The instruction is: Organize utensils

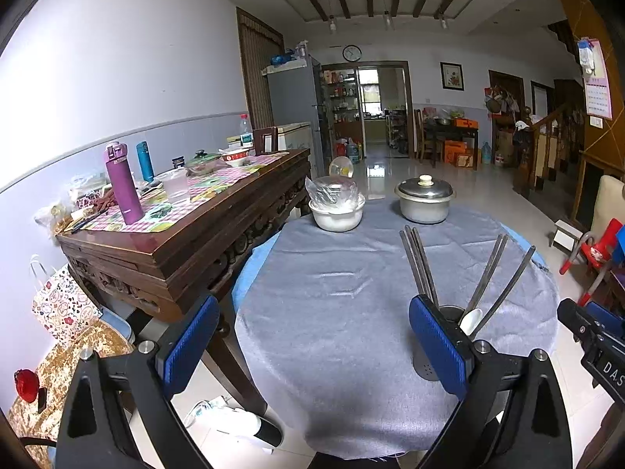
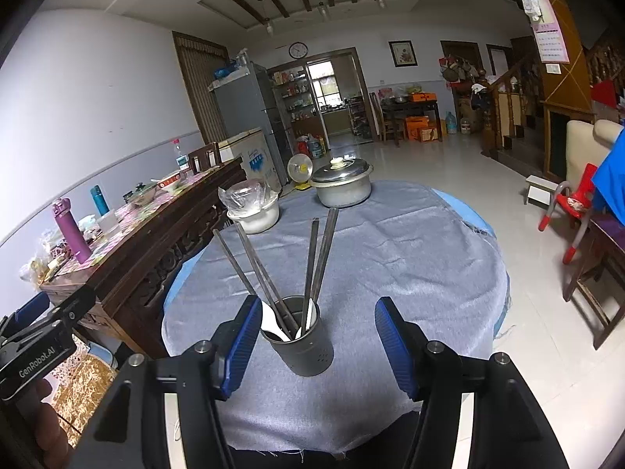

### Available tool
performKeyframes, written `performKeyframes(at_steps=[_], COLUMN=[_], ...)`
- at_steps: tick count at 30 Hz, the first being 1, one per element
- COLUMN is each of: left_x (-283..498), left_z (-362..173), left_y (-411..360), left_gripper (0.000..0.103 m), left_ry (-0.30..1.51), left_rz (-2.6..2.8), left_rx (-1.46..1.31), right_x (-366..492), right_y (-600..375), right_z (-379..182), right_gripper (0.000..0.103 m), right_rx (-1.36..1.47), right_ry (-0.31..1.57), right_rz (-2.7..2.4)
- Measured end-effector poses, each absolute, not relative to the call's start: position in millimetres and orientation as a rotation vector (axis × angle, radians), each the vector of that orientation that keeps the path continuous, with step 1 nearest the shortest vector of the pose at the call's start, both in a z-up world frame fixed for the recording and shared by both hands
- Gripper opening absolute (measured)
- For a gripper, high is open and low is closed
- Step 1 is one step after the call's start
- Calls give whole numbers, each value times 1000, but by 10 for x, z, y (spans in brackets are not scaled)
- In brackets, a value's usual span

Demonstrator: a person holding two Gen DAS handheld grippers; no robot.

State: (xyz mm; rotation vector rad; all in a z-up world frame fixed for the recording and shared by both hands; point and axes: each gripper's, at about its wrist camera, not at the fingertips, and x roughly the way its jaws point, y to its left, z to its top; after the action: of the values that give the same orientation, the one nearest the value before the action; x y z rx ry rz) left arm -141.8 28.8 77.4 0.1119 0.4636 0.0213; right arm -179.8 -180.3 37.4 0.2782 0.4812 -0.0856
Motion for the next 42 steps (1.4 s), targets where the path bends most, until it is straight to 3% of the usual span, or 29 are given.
performKeyframes(at_steps=[42], left_x=[-1347], left_z=[711], left_y=[379], left_gripper=[98], left_ry=[491], left_rz=[20], left_rx=[90], right_x=[-1739], right_y=[-1565], right_z=[344], right_gripper=[64], right_rx=[235], right_ry=[495], right_rz=[-31])
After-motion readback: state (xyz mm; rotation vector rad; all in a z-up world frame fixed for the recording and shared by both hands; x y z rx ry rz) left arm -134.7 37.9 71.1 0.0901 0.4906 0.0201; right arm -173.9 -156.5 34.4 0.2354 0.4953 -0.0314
